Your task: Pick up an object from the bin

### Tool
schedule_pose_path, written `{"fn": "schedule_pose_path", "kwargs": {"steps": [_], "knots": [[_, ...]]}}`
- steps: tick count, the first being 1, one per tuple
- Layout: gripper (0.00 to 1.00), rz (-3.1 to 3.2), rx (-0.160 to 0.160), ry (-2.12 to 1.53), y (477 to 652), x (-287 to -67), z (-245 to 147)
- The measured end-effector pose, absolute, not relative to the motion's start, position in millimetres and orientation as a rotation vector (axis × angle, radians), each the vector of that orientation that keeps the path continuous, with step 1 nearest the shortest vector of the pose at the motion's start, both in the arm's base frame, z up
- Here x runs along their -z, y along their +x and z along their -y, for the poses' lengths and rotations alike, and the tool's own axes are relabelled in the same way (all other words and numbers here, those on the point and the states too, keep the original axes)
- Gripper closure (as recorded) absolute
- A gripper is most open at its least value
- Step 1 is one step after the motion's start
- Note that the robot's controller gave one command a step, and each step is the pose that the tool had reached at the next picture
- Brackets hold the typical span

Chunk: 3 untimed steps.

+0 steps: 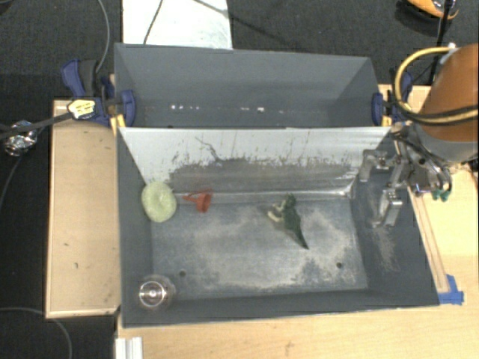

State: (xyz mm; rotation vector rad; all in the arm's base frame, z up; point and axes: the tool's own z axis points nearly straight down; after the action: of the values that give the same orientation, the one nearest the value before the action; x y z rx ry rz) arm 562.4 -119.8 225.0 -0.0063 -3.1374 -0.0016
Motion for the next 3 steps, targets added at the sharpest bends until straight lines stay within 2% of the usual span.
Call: {"fn": "schedule_pose_path", "kwargs": {"steps": [2,3], "knots": [[0.0,3.147,-0.002,-0.004,564.6,-228,119],[0.0,3.135,0.003,0.065,549.1,-192,118]]}}
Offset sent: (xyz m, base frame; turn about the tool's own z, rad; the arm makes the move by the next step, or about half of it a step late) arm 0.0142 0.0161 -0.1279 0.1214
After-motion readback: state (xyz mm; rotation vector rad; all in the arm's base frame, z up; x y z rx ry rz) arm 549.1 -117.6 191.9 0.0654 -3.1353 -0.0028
